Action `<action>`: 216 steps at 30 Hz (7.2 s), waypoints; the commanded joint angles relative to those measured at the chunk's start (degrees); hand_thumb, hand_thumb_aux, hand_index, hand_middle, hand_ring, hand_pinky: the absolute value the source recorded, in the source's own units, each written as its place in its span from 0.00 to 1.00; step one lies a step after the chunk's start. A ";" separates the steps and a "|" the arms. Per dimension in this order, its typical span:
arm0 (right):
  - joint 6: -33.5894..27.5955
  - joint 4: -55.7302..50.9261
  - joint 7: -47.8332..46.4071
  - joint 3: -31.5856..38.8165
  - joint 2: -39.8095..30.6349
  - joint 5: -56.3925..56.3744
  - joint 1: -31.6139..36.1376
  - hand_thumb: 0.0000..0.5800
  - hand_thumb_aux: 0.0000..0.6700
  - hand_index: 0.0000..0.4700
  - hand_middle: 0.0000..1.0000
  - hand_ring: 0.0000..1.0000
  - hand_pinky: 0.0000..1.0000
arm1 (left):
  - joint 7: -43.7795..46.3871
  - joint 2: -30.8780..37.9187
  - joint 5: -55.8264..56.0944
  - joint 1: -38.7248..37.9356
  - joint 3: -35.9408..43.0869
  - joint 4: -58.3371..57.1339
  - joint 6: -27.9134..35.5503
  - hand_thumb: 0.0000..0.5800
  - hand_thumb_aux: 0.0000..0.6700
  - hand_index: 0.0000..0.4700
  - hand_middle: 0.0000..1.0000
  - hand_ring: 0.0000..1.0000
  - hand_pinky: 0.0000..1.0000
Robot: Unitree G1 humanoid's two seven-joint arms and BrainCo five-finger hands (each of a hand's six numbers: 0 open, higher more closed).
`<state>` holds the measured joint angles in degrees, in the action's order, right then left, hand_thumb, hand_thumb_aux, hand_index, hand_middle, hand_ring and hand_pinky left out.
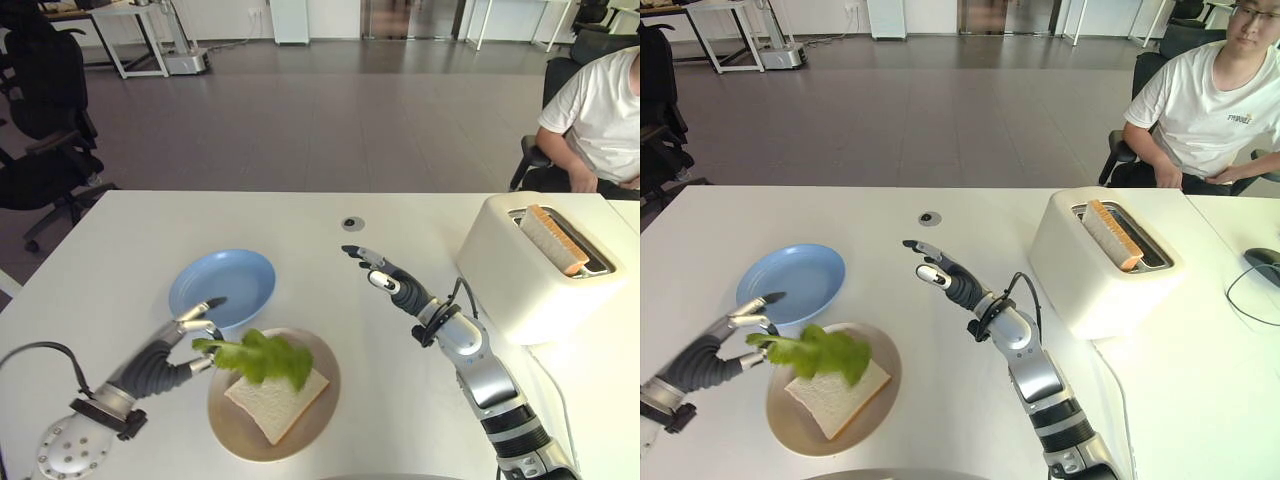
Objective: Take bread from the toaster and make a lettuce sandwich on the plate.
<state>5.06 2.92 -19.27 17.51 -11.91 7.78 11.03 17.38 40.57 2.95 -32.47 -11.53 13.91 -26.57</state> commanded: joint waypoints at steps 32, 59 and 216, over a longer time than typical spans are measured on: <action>4.96 11.00 -2.37 -9.05 -7.68 0.26 -1.77 0.00 0.00 0.00 0.00 0.00 0.00 | 3.46 -8.09 -3.86 -2.45 -3.83 -0.60 0.78 0.00 0.00 0.00 0.00 0.00 0.00; 4.69 -1.81 5.18 -36.12 -29.55 12.02 -13.44 1.00 1.00 1.00 0.00 0.00 0.00 | 7.46 -22.75 20.77 5.97 5.73 12.00 -2.09 0.00 0.00 0.00 0.00 0.00 0.00; 23.08 1.95 -0.14 -14.16 -9.13 -25.34 -17.88 0.00 0.00 0.00 0.00 0.00 0.00 | 5.44 -20.92 13.64 21.02 26.74 -0.06 -1.16 0.00 0.00 0.00 0.00 0.00 0.00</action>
